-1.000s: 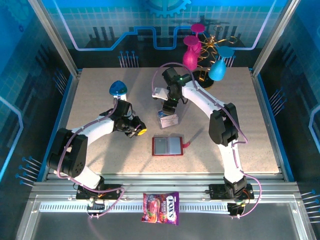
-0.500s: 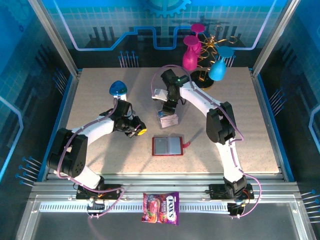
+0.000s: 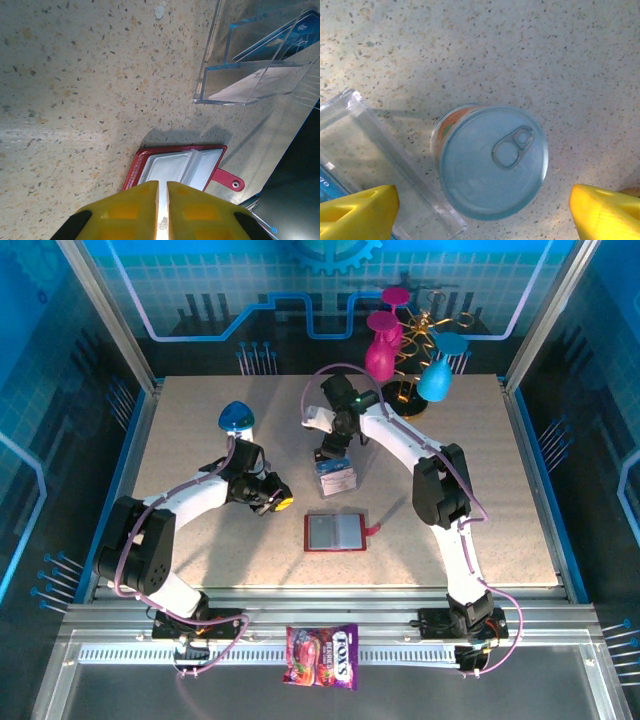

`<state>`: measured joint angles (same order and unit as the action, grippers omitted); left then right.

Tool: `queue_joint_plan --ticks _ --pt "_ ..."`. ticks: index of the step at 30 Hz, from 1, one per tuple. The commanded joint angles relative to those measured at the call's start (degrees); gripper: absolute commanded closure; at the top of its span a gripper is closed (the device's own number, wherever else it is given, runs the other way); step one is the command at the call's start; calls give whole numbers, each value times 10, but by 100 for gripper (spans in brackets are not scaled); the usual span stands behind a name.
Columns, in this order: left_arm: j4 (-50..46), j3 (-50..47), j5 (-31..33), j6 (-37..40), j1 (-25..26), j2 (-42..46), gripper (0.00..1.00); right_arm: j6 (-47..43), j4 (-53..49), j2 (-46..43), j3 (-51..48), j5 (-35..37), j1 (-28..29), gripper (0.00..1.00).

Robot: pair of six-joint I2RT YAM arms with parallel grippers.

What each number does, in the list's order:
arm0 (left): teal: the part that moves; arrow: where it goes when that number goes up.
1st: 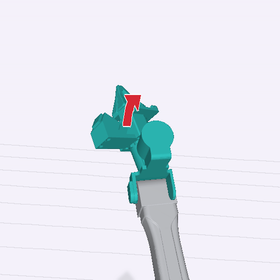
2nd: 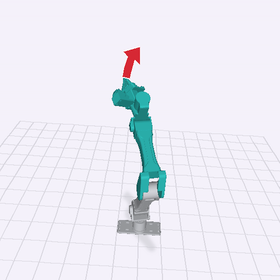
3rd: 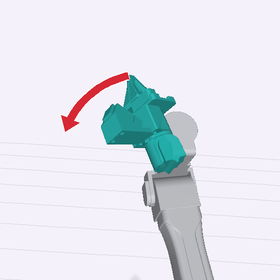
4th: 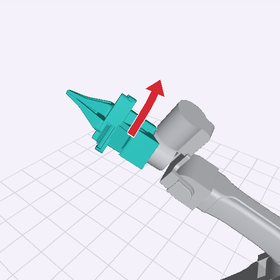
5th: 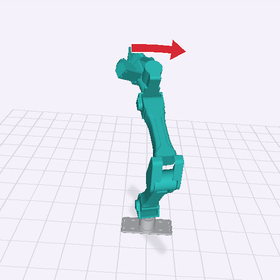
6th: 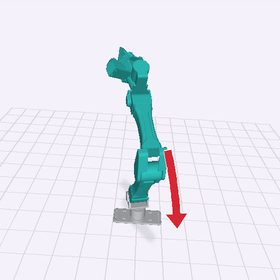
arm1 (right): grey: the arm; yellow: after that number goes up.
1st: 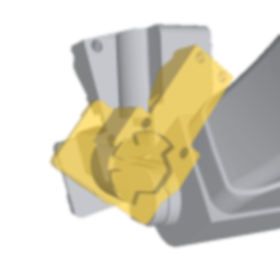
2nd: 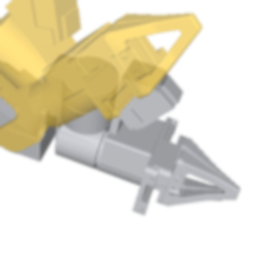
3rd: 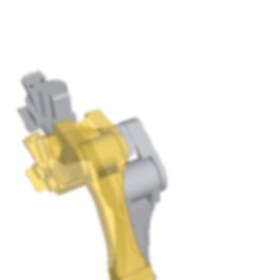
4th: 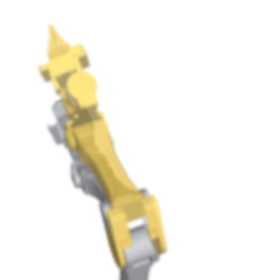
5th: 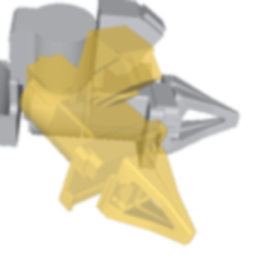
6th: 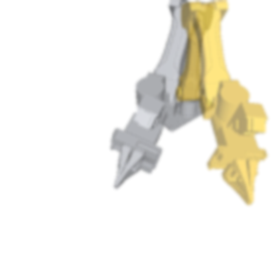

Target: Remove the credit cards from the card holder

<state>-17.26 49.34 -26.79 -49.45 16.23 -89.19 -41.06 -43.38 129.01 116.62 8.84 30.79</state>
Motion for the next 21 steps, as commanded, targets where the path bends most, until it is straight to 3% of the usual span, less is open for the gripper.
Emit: queue_joint_plan --ticks 1,21 --pt "3 -10 -5 -2 -5 11 87 17 20 -4 21 3 -1 11" --pt "6 -14 -6 -3 -5 11 87 43 -1 64 96 -14 1 10"
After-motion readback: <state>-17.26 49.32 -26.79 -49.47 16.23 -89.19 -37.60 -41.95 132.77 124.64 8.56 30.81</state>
